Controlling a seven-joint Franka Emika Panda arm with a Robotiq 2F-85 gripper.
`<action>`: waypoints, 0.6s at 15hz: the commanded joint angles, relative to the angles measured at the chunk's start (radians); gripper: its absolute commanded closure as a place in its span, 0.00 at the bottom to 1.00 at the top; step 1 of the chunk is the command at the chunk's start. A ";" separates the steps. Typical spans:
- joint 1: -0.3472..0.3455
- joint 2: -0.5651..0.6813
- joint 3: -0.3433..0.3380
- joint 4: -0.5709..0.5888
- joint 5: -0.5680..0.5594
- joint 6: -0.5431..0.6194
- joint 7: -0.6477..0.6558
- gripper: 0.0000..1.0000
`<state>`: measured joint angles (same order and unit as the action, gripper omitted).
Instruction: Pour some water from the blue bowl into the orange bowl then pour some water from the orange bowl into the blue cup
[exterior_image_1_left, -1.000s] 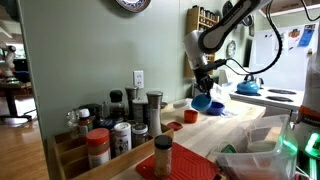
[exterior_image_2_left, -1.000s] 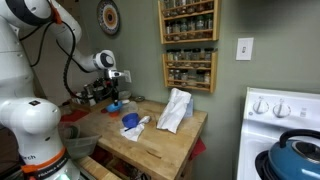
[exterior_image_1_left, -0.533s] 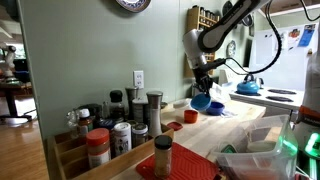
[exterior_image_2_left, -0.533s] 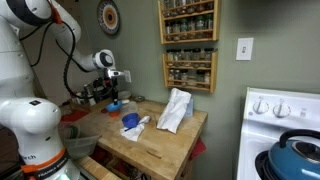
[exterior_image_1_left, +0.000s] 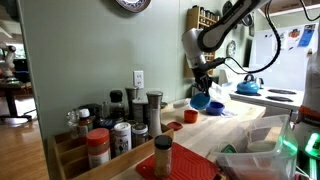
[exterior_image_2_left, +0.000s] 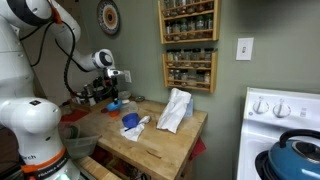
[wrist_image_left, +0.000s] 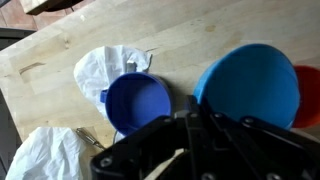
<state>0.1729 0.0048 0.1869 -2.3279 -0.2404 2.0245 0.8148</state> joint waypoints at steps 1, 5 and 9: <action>0.012 0.014 0.005 0.024 -0.037 -0.046 0.037 0.99; 0.015 0.013 0.007 0.027 -0.045 -0.057 0.040 0.99; 0.019 0.013 0.009 0.032 -0.050 -0.065 0.042 0.99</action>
<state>0.1812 0.0048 0.1903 -2.3200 -0.2618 1.9997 0.8254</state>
